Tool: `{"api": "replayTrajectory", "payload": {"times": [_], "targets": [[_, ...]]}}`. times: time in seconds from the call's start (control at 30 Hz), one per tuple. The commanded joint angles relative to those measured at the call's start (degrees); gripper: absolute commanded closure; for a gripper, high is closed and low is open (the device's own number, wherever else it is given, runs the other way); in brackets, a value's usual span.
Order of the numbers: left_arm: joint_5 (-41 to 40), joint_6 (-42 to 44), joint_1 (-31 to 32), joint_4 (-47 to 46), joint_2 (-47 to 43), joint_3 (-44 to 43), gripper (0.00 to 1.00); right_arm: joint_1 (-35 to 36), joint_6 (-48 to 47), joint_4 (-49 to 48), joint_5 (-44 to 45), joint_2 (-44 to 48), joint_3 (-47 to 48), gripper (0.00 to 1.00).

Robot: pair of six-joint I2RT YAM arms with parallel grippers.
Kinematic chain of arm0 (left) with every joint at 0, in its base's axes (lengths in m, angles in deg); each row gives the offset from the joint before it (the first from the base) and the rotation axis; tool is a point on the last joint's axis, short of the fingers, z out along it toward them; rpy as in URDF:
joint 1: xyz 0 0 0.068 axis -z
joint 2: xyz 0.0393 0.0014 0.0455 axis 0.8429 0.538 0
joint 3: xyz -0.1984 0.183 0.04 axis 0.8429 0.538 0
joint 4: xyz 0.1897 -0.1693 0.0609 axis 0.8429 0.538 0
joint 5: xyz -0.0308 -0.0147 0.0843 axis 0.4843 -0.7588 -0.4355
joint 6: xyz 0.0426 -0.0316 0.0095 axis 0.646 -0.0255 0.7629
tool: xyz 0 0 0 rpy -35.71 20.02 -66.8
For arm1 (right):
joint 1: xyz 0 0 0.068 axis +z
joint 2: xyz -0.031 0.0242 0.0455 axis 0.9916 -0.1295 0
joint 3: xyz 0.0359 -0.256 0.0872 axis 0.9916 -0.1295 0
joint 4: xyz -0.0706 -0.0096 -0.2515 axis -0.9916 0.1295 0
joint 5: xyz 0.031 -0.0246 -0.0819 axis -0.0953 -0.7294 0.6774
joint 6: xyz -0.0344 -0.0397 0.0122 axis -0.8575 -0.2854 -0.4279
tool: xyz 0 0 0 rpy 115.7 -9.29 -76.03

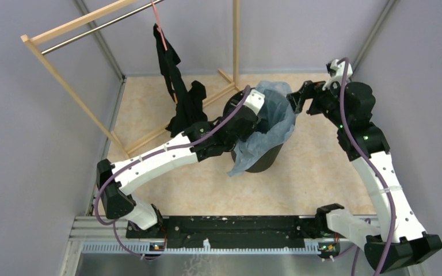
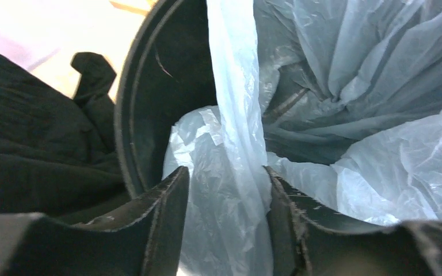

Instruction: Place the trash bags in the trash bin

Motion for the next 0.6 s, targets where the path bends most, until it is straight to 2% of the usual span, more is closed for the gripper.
{"api": "replayTrajectory", "payload": {"times": [0.0, 0.13, 0.27, 0.4, 0.57], "targets": [[-4.56, 1.72, -0.07, -1.07, -1.17, -3.62, 0.47, -0.25, 0.62, 1.71, -0.22, 2.58, -3.23, 0.17], [-0.7, 0.78, -1.17, -1.2, -2.47, -3.7, 0.49, -0.27, 1.88, 2.24, -5.5, 4.5, -5.68, 0.18], [3.63, -1.13, -3.4, -1.29, -4.14, -2.88, 0.66, -0.27, 3.34, 2.64, -9.68, 5.79, -7.43, 0.2], [6.99, -2.32, -6.69, -1.97, -5.98, -1.03, 0.83, -0.28, 3.8, 3.74, -11.48, 7.11, -8.37, 0.27], [14.03, -4.56, -11.61, -4.9, -9.88, 2.63, 0.87, -0.27, 5.4, 4.11, -13.55, 8.73, -9.32, 0.34]]}}
